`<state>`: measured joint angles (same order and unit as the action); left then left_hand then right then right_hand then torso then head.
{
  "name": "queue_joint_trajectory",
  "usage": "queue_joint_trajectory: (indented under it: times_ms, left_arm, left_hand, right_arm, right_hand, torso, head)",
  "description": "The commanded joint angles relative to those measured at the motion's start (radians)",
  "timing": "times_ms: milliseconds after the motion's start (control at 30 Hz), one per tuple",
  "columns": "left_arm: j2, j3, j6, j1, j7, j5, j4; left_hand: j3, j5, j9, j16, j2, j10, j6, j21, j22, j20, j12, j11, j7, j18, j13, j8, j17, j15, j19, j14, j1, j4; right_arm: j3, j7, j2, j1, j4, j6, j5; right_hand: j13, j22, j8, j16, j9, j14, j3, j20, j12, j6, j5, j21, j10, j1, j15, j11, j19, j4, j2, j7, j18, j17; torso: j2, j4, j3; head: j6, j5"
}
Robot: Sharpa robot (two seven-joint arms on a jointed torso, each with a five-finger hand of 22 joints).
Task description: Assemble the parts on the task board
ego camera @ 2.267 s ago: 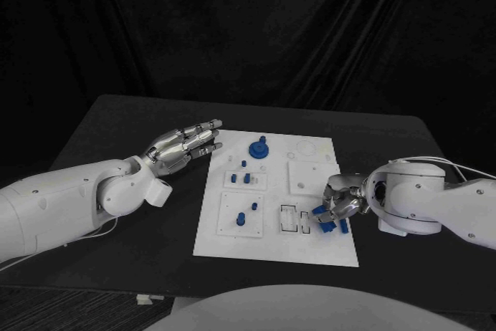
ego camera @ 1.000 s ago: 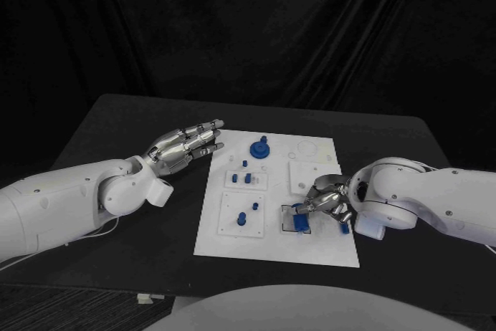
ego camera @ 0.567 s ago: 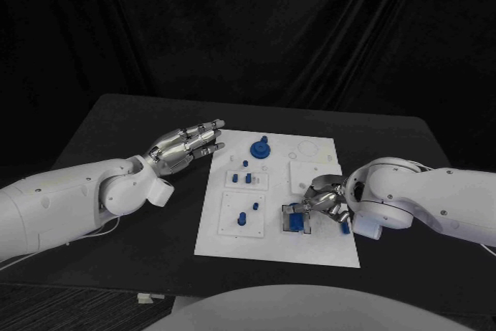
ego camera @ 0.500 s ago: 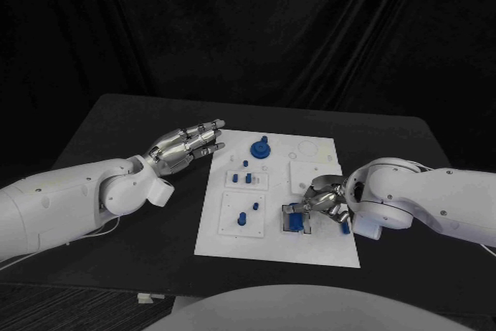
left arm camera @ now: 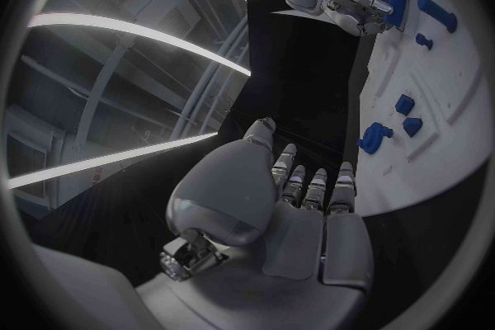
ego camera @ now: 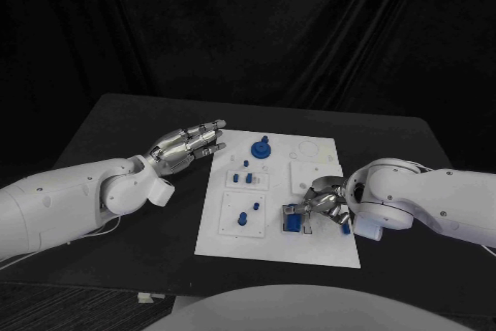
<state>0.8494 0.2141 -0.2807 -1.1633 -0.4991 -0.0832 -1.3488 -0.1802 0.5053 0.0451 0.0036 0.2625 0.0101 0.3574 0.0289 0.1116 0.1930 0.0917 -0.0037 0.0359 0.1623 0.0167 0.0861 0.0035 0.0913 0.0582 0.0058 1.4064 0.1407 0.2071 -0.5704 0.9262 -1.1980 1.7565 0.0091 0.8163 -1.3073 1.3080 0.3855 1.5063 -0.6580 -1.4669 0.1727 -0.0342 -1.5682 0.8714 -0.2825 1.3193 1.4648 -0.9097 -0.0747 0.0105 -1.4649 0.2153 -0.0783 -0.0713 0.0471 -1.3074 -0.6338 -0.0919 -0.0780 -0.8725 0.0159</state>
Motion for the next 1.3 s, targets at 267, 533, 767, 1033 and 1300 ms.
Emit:
queue_joint_trajectory:
  times_ms: [267, 533, 767, 1033, 1300]
  left_arm:
    - [-0.002, -0.001, -0.021, 0.002, -0.004, 0.002, -0.001]
    - [-0.002, -0.001, -0.022, 0.002, -0.004, 0.002, -0.001]
    - [0.002, -0.001, -0.019, 0.002, -0.003, 0.002, 0.000]
    - [0.000, -0.001, -0.015, 0.002, -0.003, 0.002, 0.002]
    - [-0.001, -0.001, -0.014, 0.002, -0.002, 0.002, 0.002]
  left_hand:
    - [0.000, 0.007, 0.001, 0.002, 0.008, 0.001, 0.001, 0.000, 0.000, 0.005, 0.003, 0.008, 0.006, 0.012, 0.001, 0.004, 0.000, 0.006, 0.002, 0.000, 0.002, -0.007]
    - [0.000, 0.007, 0.001, 0.002, 0.008, 0.001, 0.001, 0.000, 0.000, 0.005, 0.003, 0.008, 0.006, 0.012, 0.001, 0.004, 0.000, 0.006, 0.002, 0.000, 0.002, -0.007]
    - [0.001, 0.007, 0.001, 0.002, 0.008, 0.001, 0.004, 0.000, 0.000, 0.006, 0.004, 0.009, 0.008, 0.012, 0.002, 0.006, 0.000, 0.007, 0.004, 0.001, 0.001, -0.009]
    - [0.001, 0.008, 0.002, 0.002, 0.008, 0.002, 0.007, 0.001, 0.001, 0.006, 0.006, 0.010, 0.008, 0.012, 0.002, 0.007, 0.000, 0.007, 0.005, 0.001, 0.000, -0.010]
    - [0.001, 0.008, 0.002, 0.003, 0.007, 0.002, 0.008, 0.001, 0.002, 0.007, 0.006, 0.010, 0.009, 0.012, 0.002, 0.008, 0.000, 0.007, 0.005, 0.001, 0.000, -0.010]
  right_arm:
    - [0.001, -0.024, 0.003, 0.004, 0.000, 0.019, 0.009]
    - [0.001, 0.000, 0.040, 0.001, 0.029, -0.026, 0.009]
    - [0.001, 0.027, 0.119, -0.065, 0.077, -0.055, 0.009]
    - [0.001, 0.002, 0.183, -0.141, 0.091, -0.008, 0.019]
    - [0.001, -0.022, 0.203, -0.127, 0.070, 0.063, 0.145]
  right_hand:
    - [-0.264, 0.186, 0.021, -0.003, 0.022, -0.082, -0.108, -0.008, -0.003, -0.019, 0.194, -0.005, 0.106, -0.001, 0.009, -0.011, -0.013, 0.050, 0.001, -0.003, 0.011, -0.161]
    - [-0.264, 0.185, 0.031, 0.000, 0.031, -0.083, -0.181, -0.009, -0.003, -0.025, 0.231, -0.010, 0.106, 0.053, 0.009, -0.011, -0.012, 0.080, -0.008, -0.004, 0.012, -0.164]
    - [-0.264, 0.186, 0.047, 0.001, 0.036, -0.084, -0.227, -0.007, -0.003, -0.015, 0.174, -0.005, 0.106, 0.084, 0.007, -0.008, -0.015, 0.076, 0.047, 0.000, 0.011, -0.164]
    - [-0.264, 0.191, 0.071, 0.006, 0.047, -0.085, -0.263, 0.001, -0.003, 0.016, 0.000, 0.013, 0.106, -0.029, -0.002, 0.003, -0.022, 0.056, 0.098, 0.012, 0.007, -0.169]
    - [-0.264, 0.196, 0.076, -0.003, 0.055, -0.083, -0.270, 0.005, -0.003, 0.024, -0.104, 0.031, 0.106, -0.107, -0.006, 0.007, -0.029, 0.029, 0.102, 0.016, 0.004, -0.153]
  torso:
    - [0.000, 0.0000, -0.0001]
    - [0.000, 0.0003, 0.0000]
    - [0.001, -0.0011, -0.0002]
    - [0.002, -0.0002, -0.0008]
    - [-0.001, 0.0007, -0.0004]
  head:
    - [0.000, -0.002]
    - [0.000, -0.006]
    - [0.000, -0.007]
    - [0.000, -0.002]
    - [0.000, 0.003]
